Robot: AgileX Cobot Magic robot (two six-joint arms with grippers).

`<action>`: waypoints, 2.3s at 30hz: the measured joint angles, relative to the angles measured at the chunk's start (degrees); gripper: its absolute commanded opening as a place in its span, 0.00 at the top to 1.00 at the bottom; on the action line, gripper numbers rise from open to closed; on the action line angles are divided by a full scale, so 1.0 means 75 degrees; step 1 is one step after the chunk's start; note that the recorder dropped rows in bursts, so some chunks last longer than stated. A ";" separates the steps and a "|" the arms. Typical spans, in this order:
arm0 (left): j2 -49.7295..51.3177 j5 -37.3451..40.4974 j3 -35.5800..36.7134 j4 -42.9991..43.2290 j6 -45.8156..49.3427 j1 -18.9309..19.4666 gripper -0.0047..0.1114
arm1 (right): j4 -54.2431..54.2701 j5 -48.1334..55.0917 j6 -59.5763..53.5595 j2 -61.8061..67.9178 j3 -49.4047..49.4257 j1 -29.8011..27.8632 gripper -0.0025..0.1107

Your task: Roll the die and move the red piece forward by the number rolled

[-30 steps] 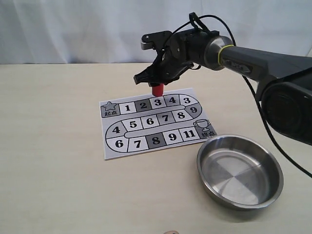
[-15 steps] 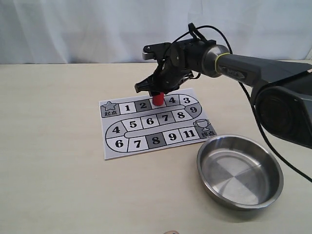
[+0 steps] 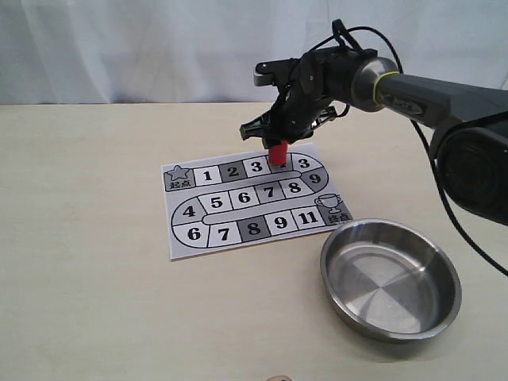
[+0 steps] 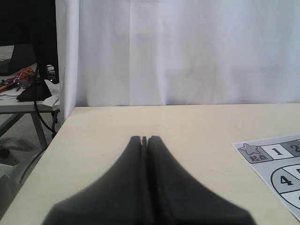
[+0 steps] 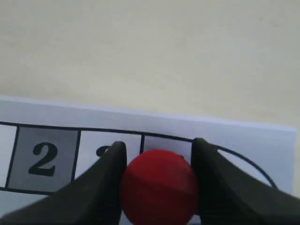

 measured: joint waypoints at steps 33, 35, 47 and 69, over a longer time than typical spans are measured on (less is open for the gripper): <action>0.0000 0.0000 0.0000 0.0000 0.0000 0.0000 0.96 | 0.0239 0.1364 0.0013 -0.0944 -0.0007 -0.0080 0.94; 0.0000 0.0000 0.0000 0.0000 0.0000 0.0000 0.96 | 0.0298 0.1703 0.0028 -0.0995 -0.0007 -0.0096 0.94; 0.0000 0.0000 0.0000 0.0000 0.0000 0.0000 0.96 | 0.0420 0.2943 -0.0124 -0.1285 0.0728 -0.0780 0.94; 0.0000 0.0000 0.0000 0.0000 0.0000 0.0000 0.96 | 0.0177 0.0551 -0.0817 -0.5042 0.5560 -0.1847 0.94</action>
